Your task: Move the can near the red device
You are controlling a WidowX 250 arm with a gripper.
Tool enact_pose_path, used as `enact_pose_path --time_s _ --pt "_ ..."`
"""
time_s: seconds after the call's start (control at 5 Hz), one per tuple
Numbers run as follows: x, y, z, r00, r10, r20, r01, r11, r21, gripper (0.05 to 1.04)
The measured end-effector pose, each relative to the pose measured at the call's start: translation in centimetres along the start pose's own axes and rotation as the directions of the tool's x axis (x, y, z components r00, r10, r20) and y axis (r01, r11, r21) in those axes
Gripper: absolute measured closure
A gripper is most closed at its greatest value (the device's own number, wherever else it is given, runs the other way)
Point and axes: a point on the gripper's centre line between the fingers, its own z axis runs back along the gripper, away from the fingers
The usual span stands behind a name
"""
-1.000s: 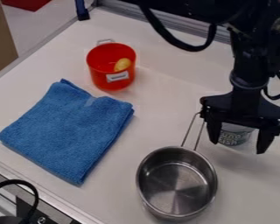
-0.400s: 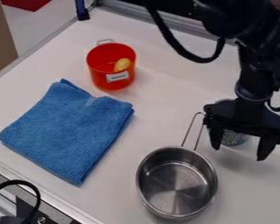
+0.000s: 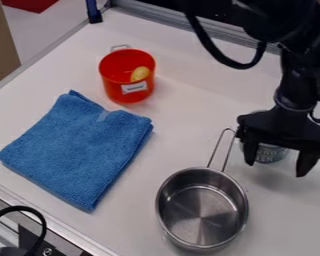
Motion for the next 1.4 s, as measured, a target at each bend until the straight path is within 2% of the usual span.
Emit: enact_pose_path --time_s 0.4,0.6,0.8,1.0,1.2,1.4 --pt "2.3 -0.1 -0.1 0.999 0.041 0.016 -0.041 0.999 0.0 0.083" --pt "3.5 0.0 -0.3 0.995 0.101 0.023 -0.101 0.995 -0.01 0.083" --pt "4.5 0.2 -0.4 0.97 0.236 0.052 -0.234 0.971 -0.036 0.083" --pt "5.4 0.3 -0.4 0.931 0.354 0.086 -0.351 0.935 -0.055 0.083" --pt "6.5 1.0 -0.5 0.862 0.489 0.137 -0.484 0.872 -0.071 0.083" --pt "7.2 1.7 -0.8 0.829 0.541 0.145 -0.539 0.841 -0.054 0.083"
